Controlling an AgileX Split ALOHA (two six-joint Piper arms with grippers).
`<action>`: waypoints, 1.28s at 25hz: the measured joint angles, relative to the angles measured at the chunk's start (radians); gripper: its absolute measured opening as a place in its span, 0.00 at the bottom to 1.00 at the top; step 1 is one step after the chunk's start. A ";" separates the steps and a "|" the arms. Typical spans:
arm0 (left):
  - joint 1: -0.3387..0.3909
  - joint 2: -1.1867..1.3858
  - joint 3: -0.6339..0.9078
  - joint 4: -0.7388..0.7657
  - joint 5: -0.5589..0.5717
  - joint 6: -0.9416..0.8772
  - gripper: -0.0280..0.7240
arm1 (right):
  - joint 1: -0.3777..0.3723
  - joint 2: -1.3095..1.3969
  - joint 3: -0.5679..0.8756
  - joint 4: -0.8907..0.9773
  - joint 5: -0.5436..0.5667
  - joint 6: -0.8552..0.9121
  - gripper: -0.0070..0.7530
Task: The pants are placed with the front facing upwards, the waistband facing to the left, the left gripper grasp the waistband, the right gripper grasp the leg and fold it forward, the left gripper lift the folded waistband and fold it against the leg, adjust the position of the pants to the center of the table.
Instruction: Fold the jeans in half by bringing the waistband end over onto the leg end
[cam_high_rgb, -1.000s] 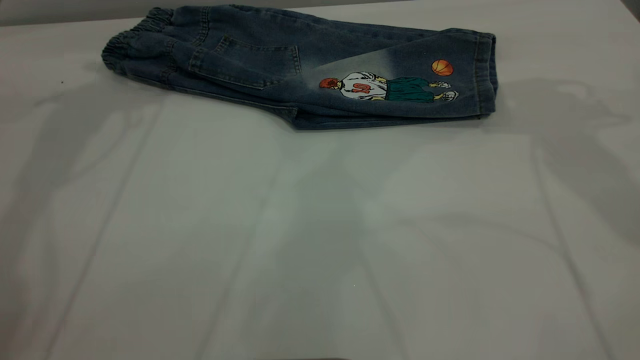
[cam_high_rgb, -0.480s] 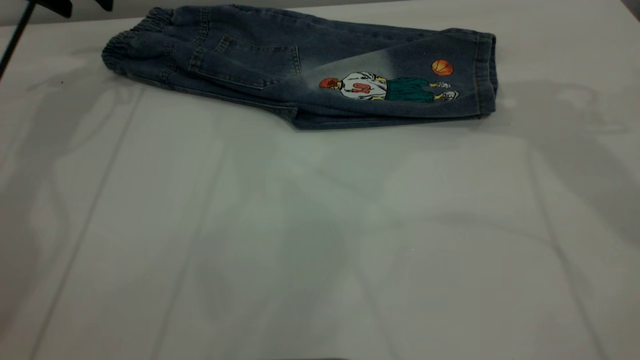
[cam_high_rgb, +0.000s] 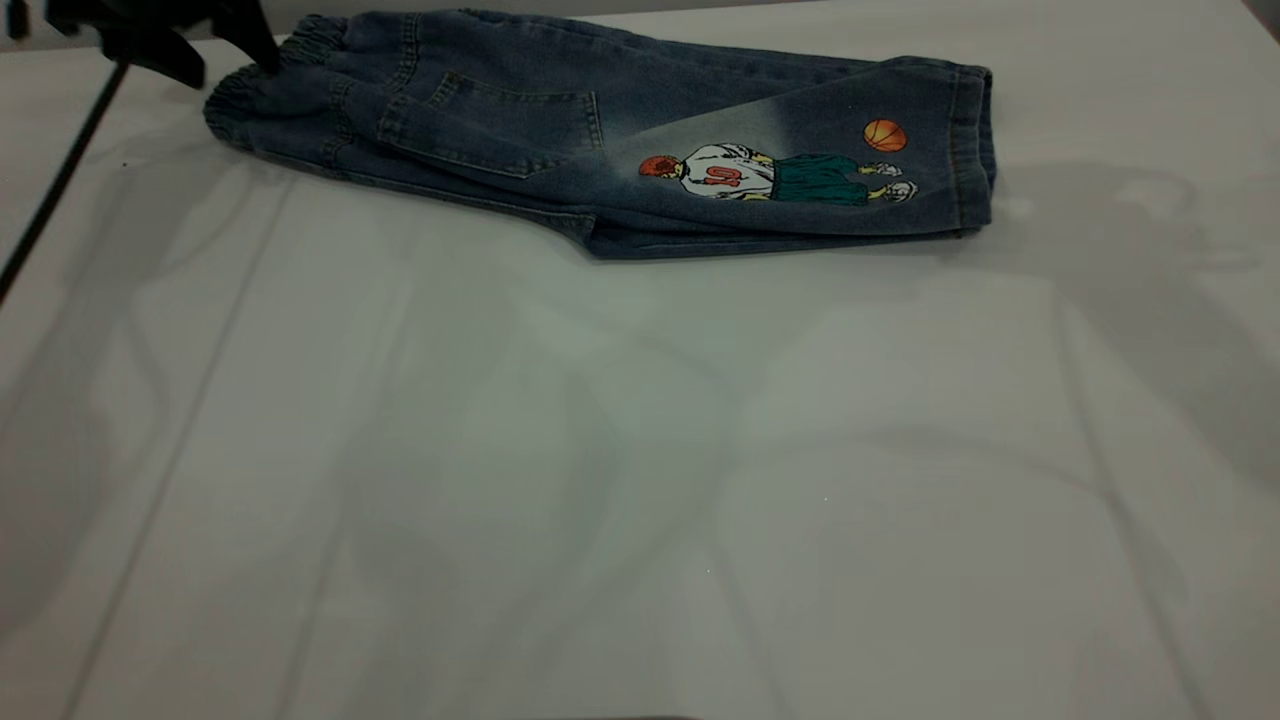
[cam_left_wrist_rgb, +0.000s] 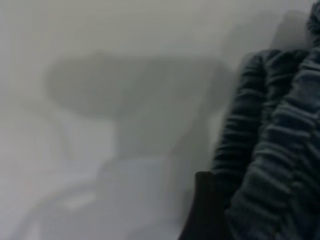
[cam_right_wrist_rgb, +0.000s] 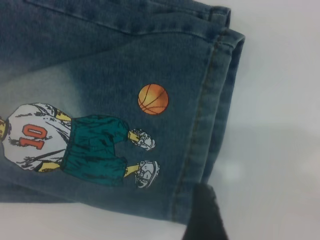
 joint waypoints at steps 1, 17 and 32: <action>-0.002 0.011 -0.004 -0.020 -0.009 0.010 0.68 | 0.000 0.000 0.000 0.001 0.003 0.000 0.59; -0.016 0.060 -0.013 -0.144 -0.059 0.167 0.15 | 0.034 0.000 0.000 0.007 -0.032 -0.092 0.59; -0.037 -0.030 -0.152 -0.140 0.258 0.244 0.10 | 0.163 0.263 -0.207 0.019 -0.138 -0.201 0.59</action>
